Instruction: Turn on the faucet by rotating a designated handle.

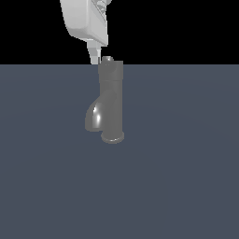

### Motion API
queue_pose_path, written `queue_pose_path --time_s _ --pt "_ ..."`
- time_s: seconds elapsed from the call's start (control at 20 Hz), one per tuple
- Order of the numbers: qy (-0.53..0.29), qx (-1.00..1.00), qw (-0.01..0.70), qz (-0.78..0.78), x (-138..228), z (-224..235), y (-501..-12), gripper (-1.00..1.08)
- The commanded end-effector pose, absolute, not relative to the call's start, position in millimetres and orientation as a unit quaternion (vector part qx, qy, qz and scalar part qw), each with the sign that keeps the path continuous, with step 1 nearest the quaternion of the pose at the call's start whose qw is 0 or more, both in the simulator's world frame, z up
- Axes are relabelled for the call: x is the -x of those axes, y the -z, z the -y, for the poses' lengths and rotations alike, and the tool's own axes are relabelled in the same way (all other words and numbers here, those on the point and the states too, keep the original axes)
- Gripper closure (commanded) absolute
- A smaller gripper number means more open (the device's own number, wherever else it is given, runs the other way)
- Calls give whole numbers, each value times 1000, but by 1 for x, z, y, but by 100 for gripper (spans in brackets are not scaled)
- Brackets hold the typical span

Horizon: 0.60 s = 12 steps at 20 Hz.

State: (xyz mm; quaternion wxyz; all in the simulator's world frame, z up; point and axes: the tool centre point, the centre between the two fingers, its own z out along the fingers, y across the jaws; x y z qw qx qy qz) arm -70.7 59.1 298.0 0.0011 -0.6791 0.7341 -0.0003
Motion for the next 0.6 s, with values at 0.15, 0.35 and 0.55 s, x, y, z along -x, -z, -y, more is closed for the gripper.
queue_pose_path --time_s 0.15,0.35,0.55 --pt "0 669 0 -743 62 -24 -298 108" --pt "0 665 0 -747 56 -3 -298 108" --pt "0 661 0 -750 50 17 -298 108"
